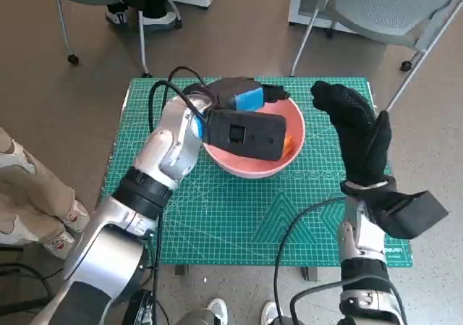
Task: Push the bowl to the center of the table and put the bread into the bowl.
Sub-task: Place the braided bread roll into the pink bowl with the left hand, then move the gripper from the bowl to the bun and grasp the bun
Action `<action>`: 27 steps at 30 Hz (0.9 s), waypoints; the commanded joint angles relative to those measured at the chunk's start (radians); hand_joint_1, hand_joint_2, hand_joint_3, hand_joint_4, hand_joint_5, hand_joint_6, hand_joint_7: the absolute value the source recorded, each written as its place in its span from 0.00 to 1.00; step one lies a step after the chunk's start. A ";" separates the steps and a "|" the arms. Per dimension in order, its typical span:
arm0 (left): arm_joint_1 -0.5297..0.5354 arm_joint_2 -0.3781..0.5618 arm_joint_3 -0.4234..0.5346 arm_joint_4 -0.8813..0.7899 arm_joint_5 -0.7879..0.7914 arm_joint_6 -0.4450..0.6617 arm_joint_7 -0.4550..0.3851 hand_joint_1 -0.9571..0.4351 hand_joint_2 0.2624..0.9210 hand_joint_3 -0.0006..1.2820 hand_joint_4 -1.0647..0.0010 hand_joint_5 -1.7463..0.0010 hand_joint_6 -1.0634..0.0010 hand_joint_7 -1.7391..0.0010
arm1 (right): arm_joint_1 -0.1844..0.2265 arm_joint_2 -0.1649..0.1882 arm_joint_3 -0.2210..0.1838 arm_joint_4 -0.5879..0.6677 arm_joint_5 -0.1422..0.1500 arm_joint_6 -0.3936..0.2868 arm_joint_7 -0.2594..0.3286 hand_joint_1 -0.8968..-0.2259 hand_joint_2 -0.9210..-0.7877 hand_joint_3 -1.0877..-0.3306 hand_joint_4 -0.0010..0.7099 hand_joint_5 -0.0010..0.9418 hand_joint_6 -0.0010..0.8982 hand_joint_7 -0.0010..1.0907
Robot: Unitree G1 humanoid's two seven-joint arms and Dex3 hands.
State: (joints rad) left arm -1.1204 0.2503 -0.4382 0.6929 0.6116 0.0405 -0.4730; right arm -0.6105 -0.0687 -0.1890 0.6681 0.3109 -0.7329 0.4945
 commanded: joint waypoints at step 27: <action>0.422 0.419 0.314 -0.615 -0.141 0.103 -0.123 0.41 0.70 0.00 1.00 1.00 0.85 1.00 | -0.015 0.018 0.013 0.064 -0.002 0.004 0.017 0.40 0.00 0.37 0.31 0.00 0.08 0.43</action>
State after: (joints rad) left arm -0.7118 0.6468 -0.1013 0.0619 0.4559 0.1114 -0.5661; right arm -0.6225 -0.0530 -0.1786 0.7092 0.3116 -0.7328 0.5037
